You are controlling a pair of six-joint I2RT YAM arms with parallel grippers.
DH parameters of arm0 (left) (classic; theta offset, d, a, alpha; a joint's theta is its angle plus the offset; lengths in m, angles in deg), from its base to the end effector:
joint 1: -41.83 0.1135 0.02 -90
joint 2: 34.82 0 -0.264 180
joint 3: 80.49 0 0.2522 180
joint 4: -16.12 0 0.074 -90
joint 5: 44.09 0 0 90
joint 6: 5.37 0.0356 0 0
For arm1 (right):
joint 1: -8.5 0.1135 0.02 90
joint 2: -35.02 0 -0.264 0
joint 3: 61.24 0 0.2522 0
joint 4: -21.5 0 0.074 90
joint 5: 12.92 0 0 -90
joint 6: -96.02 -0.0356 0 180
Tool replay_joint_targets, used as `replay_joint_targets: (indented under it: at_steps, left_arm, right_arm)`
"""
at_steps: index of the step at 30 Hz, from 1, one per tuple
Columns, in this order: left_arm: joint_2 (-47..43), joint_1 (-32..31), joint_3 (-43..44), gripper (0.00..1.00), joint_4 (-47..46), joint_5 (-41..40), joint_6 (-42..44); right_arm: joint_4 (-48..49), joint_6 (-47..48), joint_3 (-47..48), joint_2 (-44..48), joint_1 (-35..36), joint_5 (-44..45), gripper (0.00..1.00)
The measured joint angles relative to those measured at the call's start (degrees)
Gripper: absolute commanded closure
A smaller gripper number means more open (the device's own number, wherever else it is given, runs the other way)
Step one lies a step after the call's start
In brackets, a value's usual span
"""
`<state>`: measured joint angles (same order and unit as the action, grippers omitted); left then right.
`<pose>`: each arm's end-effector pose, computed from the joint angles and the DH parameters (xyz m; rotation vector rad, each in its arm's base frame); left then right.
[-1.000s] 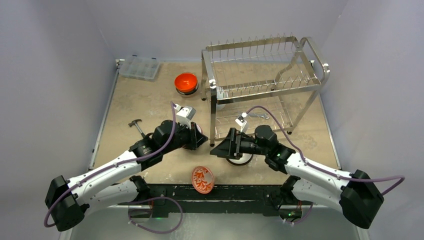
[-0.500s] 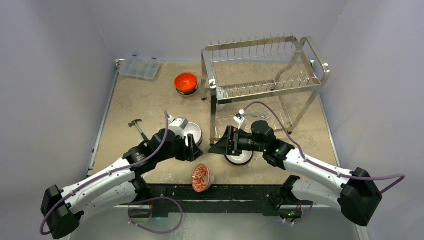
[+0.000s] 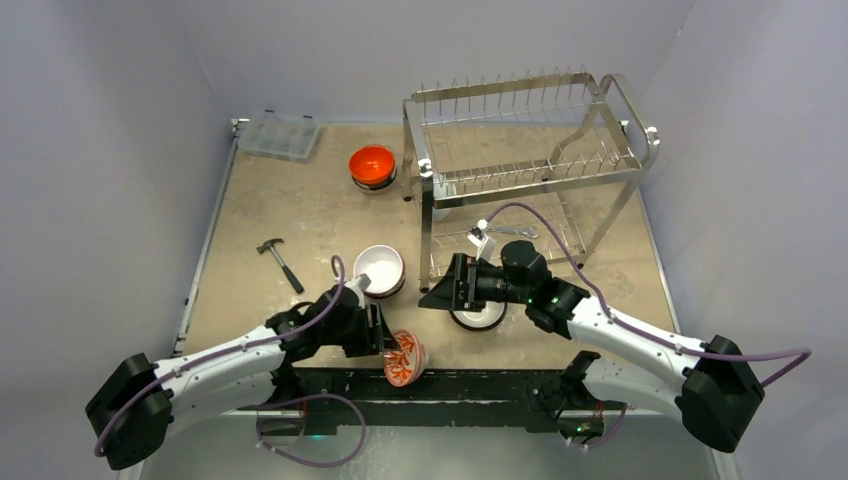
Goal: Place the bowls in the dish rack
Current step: Pick up the bowl from the center of the board.
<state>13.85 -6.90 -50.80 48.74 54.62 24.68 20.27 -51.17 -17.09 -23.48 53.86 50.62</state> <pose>0.0962 -0.1178 0.1441 -0.1949 2.7255 -0.8941 0.1492 0.1736 0.2477 -0.1593 2.1653 1.5805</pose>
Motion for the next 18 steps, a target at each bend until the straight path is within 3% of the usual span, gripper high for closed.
replay_joint_targets:
  at_steps: [6,14,18]
  left_arm:
    - [5.5,-0.2,-4.6,0.52,-18.8,5.5,-3.0]
    - [9.2,-0.2,-5.5,0.95,-26.6,5.4,-2.4]
    - [8.1,-0.2,-5.5,1.0,-28.1,4.7,-1.9]
  right_arm:
    - [-1.5,1.7,1.7,-0.3,0.0,0.3,0.1]
    - [-2.4,2.8,1.8,-0.7,0.0,0.4,0.11]
    - [-3.0,3.3,1.8,-1.2,0.0,0.4,0.1]
